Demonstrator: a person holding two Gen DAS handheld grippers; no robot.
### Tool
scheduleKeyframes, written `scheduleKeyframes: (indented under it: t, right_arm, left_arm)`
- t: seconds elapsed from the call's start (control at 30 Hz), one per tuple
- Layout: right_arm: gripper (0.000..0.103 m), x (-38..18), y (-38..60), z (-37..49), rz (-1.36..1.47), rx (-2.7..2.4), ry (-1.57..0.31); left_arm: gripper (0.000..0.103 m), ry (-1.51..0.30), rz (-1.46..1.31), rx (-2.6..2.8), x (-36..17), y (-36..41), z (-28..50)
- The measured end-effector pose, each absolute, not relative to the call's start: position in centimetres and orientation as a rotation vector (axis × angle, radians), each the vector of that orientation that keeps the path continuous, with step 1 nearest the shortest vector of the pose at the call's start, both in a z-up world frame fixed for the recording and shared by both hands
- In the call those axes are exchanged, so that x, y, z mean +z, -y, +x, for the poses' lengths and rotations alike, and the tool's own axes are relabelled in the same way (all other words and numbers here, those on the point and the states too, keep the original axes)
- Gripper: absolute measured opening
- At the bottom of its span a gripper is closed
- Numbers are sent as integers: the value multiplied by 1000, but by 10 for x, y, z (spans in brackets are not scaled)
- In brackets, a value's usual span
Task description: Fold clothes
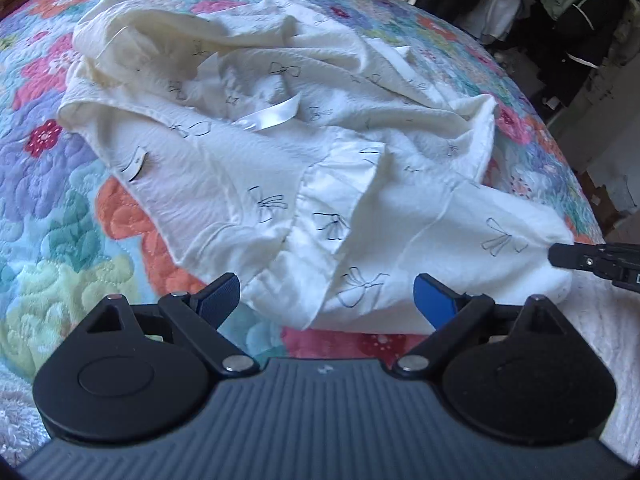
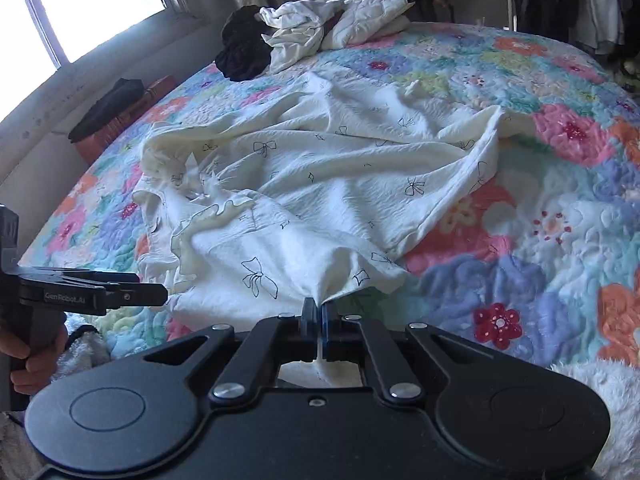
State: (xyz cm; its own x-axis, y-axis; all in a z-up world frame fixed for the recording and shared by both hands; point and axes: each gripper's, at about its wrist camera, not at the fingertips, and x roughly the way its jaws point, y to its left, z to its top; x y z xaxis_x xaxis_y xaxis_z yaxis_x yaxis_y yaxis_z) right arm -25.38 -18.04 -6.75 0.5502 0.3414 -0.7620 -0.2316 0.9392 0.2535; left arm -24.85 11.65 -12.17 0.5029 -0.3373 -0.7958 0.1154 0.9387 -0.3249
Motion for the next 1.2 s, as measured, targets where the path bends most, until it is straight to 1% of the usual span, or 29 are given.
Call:
scheduleKeyframes:
  t: [0.2,0.3,0.33,0.4,0.43,0.47,0.5,0.53,0.63,0.7,0.73,0.8,0.83,0.97,1.0,1.03,1.13,1.17,1.2]
  right_arm:
    - [4,-92,160,-252,120,398,-1023]
    - [4,-89,162,-259,130,365,-949]
    - [4,-86,164,-260,130,358,-918]
    - [4,-82,166,-257,131,347,-899]
    - [4,-80,167,-256,131,342,-899]
    - [4,-79,167,-254,132,341,-898]
    - [4,-78,167,-253,133,343,-899]
    - [4,-77,167,-253,135,344,-899]
    - [5,-74,169,-253,141,346,-893]
    - [5,-74,172,-254,162,365,-895]
    - [5,-74,174,-254,183,374,-900]
    - [5,-78,175,-253,204,379,-918]
    - [5,-81,174,-253,197,374,-931]
    - [5,-101,176,-247,194,350,-1032]
    - [5,-105,179,-246,211,346,-1053]
    - [7,-108,183,-245,228,340,-1075]
    - [17,-102,200,-245,257,274,-1031]
    - [18,-98,207,-243,267,254,-1011]
    - [22,-96,214,-240,284,242,-994]
  left_arm:
    - [96,-1113,-323,-142,-143,-129,-230]
    - [99,-1185,-311,-73,-162,-125,-221]
    - [103,-1183,-314,-74,-165,-124,-220]
    - [103,-1163,-305,-49,-164,-120,-220]
    - [95,-1130,-277,-45,-162,-116,-223]
    - [60,-1093,-246,-43,-159,-112,-226]
    - [36,-1075,-186,-37,-156,-108,-228]
    - [4,-1054,-145,-39,-152,-105,-231]
    - [5,-903,-18,-18,-122,-99,-252]
    - [5,-772,123,41,-95,-94,-274]
    - [5,-760,116,52,-86,-96,-281]
    - [5,-778,57,55,-74,-104,-292]
    - [5,-833,9,42,-77,-112,-295]
    - [5,-1021,-56,17,-114,-120,-292]
    - [5,-1038,-74,16,-118,-122,-292]
    - [5,-1038,-87,12,-116,-123,-292]
    - [9,-984,-83,-13,-93,-122,-297]
    - [13,-951,-84,-19,-84,-120,-300]
    - [16,-915,-74,-7,-77,-116,-302]
